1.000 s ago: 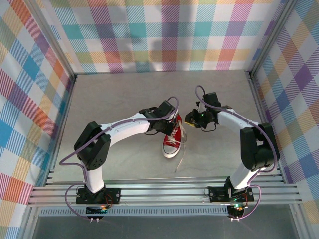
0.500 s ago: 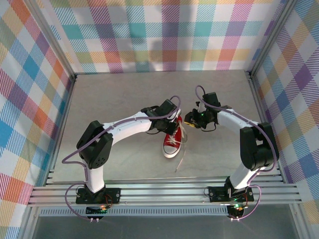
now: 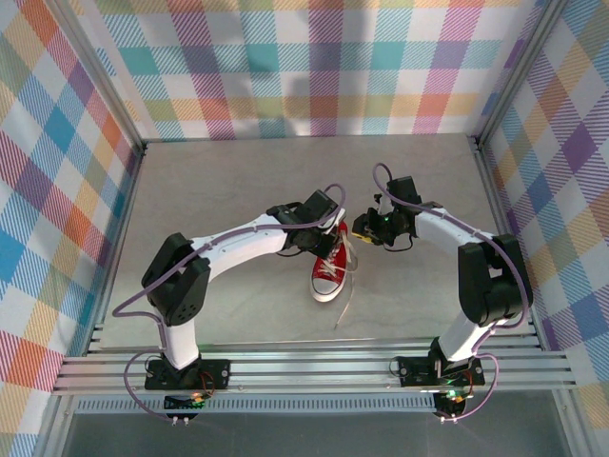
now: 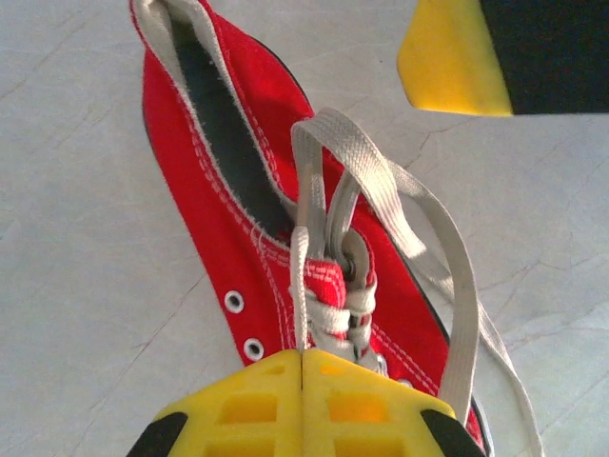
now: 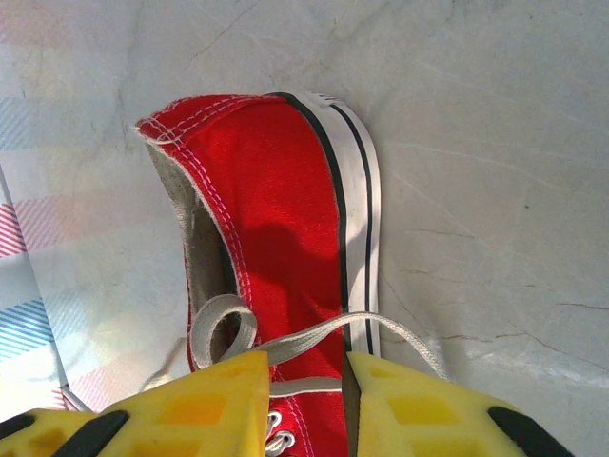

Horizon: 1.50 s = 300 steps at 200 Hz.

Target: Tie the shoes

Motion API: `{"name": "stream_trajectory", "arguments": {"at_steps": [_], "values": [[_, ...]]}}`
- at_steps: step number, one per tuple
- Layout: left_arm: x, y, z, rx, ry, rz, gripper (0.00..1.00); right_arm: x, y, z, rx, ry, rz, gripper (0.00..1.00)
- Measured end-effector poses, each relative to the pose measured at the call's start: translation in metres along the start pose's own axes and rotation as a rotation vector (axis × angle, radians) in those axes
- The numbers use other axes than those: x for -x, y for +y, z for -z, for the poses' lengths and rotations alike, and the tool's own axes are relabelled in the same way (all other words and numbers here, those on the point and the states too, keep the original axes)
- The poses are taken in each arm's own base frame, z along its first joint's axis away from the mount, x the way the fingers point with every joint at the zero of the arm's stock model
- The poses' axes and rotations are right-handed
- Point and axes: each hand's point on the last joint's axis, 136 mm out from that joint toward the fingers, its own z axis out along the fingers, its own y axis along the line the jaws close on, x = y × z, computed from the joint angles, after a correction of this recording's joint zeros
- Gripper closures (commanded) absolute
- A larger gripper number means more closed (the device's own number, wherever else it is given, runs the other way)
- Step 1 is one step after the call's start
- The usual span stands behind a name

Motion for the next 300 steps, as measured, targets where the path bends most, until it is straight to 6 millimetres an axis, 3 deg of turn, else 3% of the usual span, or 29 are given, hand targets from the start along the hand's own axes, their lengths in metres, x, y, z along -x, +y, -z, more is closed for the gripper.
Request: {"name": "stream_trajectory", "arguments": {"at_steps": [27, 65, 147, 235, 300], "values": [[0.006, 0.000, 0.015, 0.001, -0.032, -0.018, 1.00, 0.000, 0.001, 0.001, 0.002, -0.003, 0.002, 0.72], [0.002, 0.000, 0.016, 0.001, -0.017, -0.028, 1.00, 0.000, 0.001, 0.001, 0.002, -0.003, 0.002, 0.72], [-0.012, -0.006, -0.009, -0.034, 0.071, -0.042, 1.00, 0.000, 0.001, 0.001, 0.002, -0.003, 0.002, 0.72], [0.000, -0.015, -0.009, -0.077, 0.054, -0.042, 1.00, 0.000, 0.002, 0.001, 0.008, 0.001, 0.002, 0.72], [-0.001, -0.021, -0.017, -0.108, 0.066, -0.058, 1.00, 0.000, 0.002, 0.002, 0.014, 0.002, -0.002, 0.66]]}}
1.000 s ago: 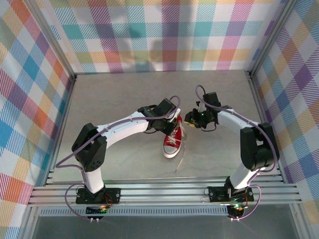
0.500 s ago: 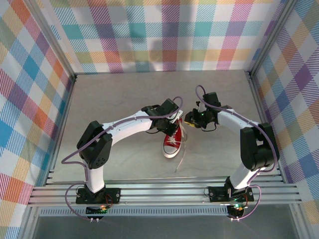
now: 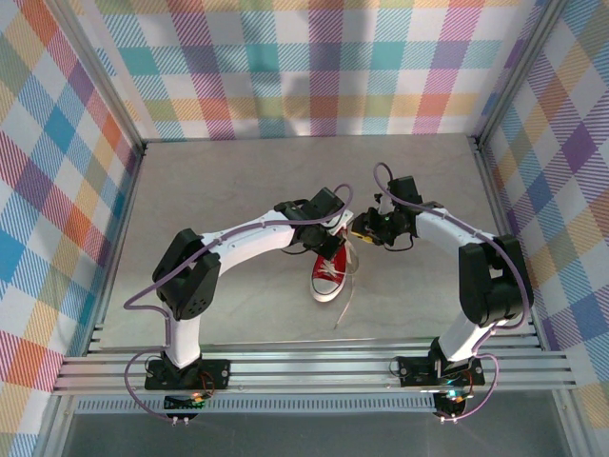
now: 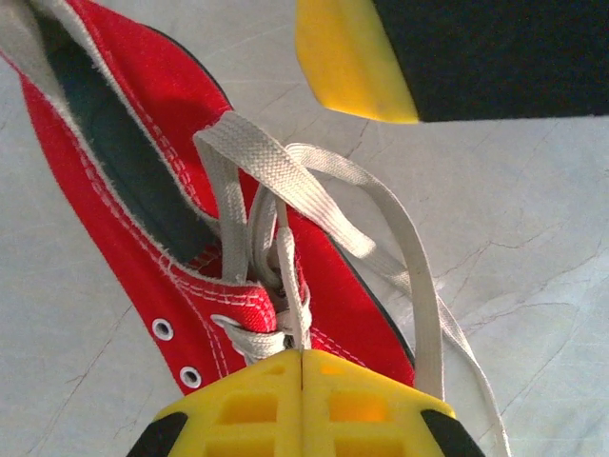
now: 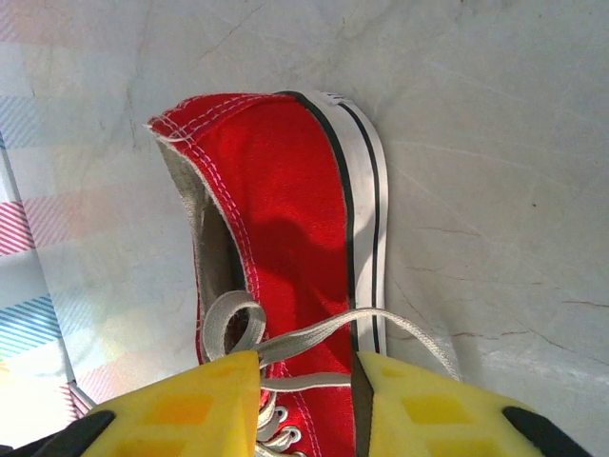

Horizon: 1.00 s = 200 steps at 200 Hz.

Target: Tie the shoes

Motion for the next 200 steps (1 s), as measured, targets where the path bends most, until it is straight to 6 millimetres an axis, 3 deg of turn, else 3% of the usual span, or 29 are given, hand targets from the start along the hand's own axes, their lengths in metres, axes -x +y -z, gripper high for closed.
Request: {"name": "stream_trajectory", "arguments": {"at_steps": [135, 200], "values": [[0.014, -0.001, -0.019, -0.008, -0.038, -0.044, 1.00, 0.010, -0.005, -0.004, 0.032, -0.004, -0.069, 0.52], [0.020, 0.010, -0.015, 0.060, -0.043, -0.027, 1.00, 0.017, -0.014, -0.006, 0.028, -0.016, -0.119, 0.54]]}}
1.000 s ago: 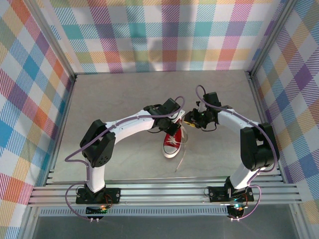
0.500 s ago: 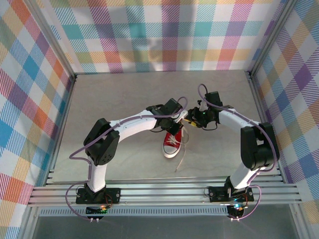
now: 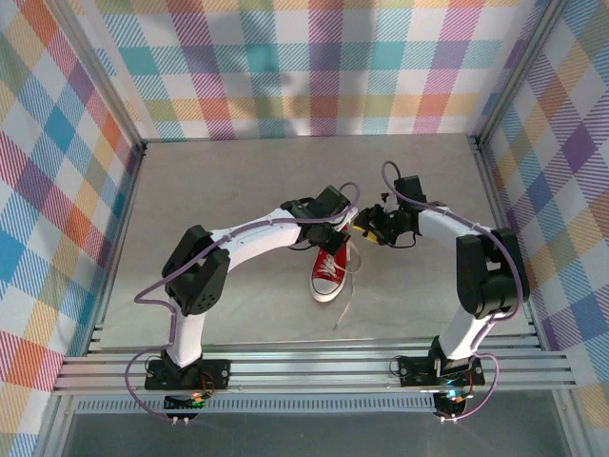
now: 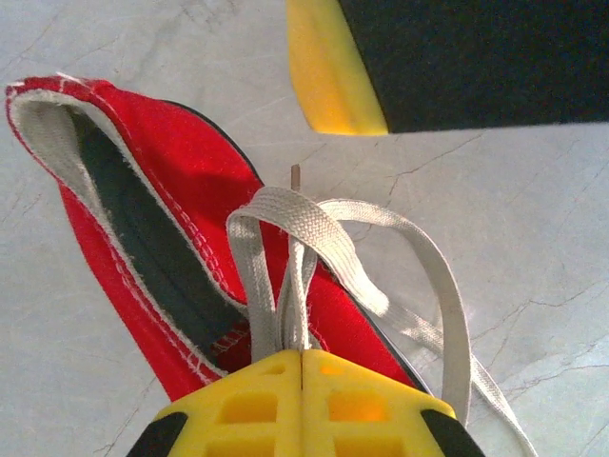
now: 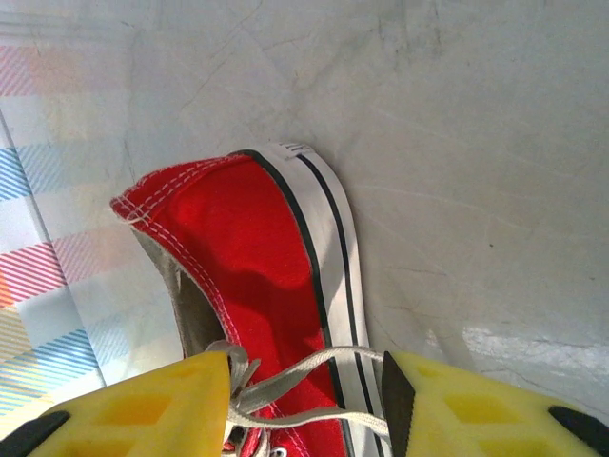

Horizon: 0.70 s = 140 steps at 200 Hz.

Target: Tie the shoes

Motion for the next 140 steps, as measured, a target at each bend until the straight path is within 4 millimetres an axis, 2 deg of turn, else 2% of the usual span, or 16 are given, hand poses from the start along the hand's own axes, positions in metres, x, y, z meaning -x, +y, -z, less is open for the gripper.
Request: {"name": "stream_trajectory", "arguments": {"at_steps": [67, 140], "values": [[0.001, -0.003, -0.007, -0.019, 0.012, 0.015, 1.00, 0.004, 0.005, -0.008, 0.048, 0.010, -0.032, 0.53], [0.018, -0.010, -0.010, -0.054, -0.059, 0.011, 1.00, 0.006, 0.005, -0.022, 0.089, 0.036, -0.089, 0.54]]}}
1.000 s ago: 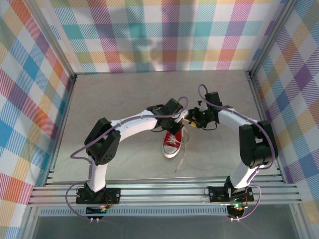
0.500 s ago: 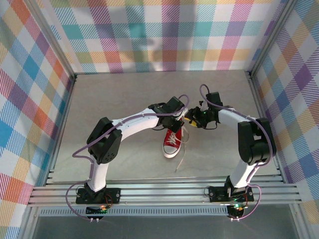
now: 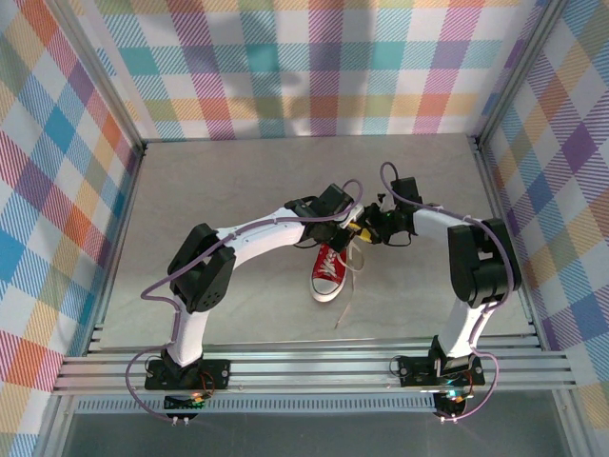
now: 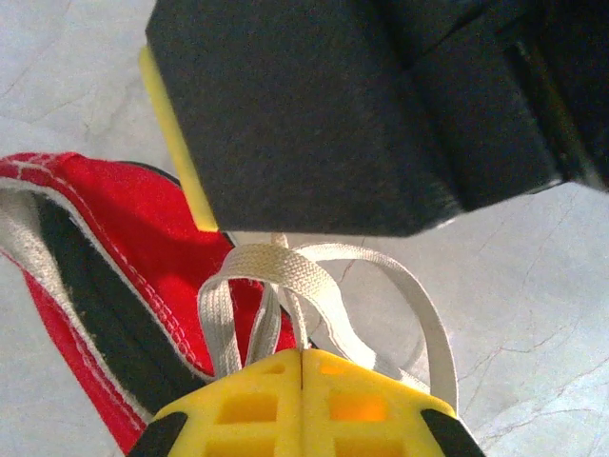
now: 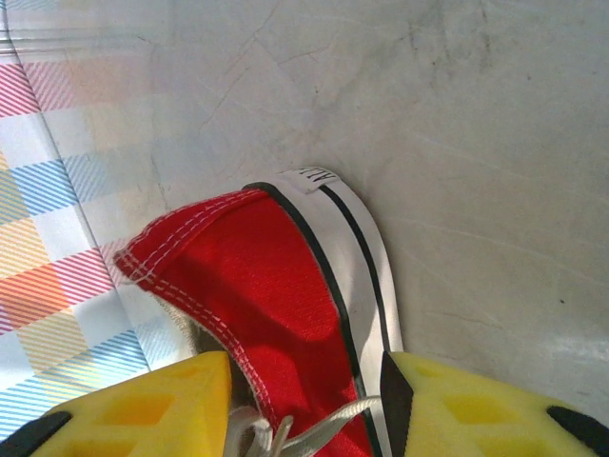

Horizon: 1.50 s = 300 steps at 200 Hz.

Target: Tie the shoes

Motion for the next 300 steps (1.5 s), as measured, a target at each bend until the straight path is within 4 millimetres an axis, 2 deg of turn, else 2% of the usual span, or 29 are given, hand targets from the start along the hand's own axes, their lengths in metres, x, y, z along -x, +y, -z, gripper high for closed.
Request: {"name": "stream_trajectory", "arguments": {"at_steps": [11, 22, 57, 71, 115, 140, 164, 191, 218, 248, 300], "values": [[0.001, 0.000, -0.001, -0.001, -0.008, 0.000, 1.00, 0.000, 0.001, -0.001, 0.006, 0.001, -0.006, 0.56], [0.000, 0.000, -0.002, -0.001, -0.008, 0.000, 1.00, 0.000, 0.003, -0.001, 0.016, 0.004, -0.009, 0.61], [0.001, 0.000, -0.003, -0.002, -0.017, -0.001, 1.00, 0.001, 0.010, -0.001, 0.046, 0.005, -0.014, 0.91], [0.000, 0.000, -0.004, -0.001, -0.016, -0.001, 1.00, 0.001, 0.013, -0.002, 0.057, 0.006, -0.004, 1.00], [-0.011, 0.003, -0.009, 0.000, -0.017, 0.003, 0.99, -0.002, 0.015, 0.002, 0.052, -0.013, 0.030, 1.00], [-0.011, 0.001, 0.000, -0.006, -0.044, 0.004, 0.83, -0.007, 0.022, 0.016, 0.030, -0.052, 0.083, 1.00], [-0.015, 0.000, 0.021, -0.009, -0.072, 0.021, 0.63, -0.008, 0.041, 0.036, 0.028, -0.122, 0.172, 1.00], [-0.015, 0.000, 0.049, -0.008, -0.131, 0.023, 0.53, -0.010, 0.060, 0.058, 0.026, -0.200, 0.270, 1.00], [-0.015, 0.001, 0.078, 0.001, -0.204, 0.030, 0.48, -0.016, 0.077, 0.073, 0.026, -0.258, 0.359, 1.00], [-0.011, 0.005, 0.105, -0.004, -0.303, 0.058, 0.46, -0.032, 0.097, 0.081, 0.040, -0.277, 0.463, 1.00], [0.003, -0.005, 0.108, -0.088, -0.435, 0.054, 0.43, -0.060, 0.118, 0.079, 0.076, -0.249, 0.571, 1.00]]}}
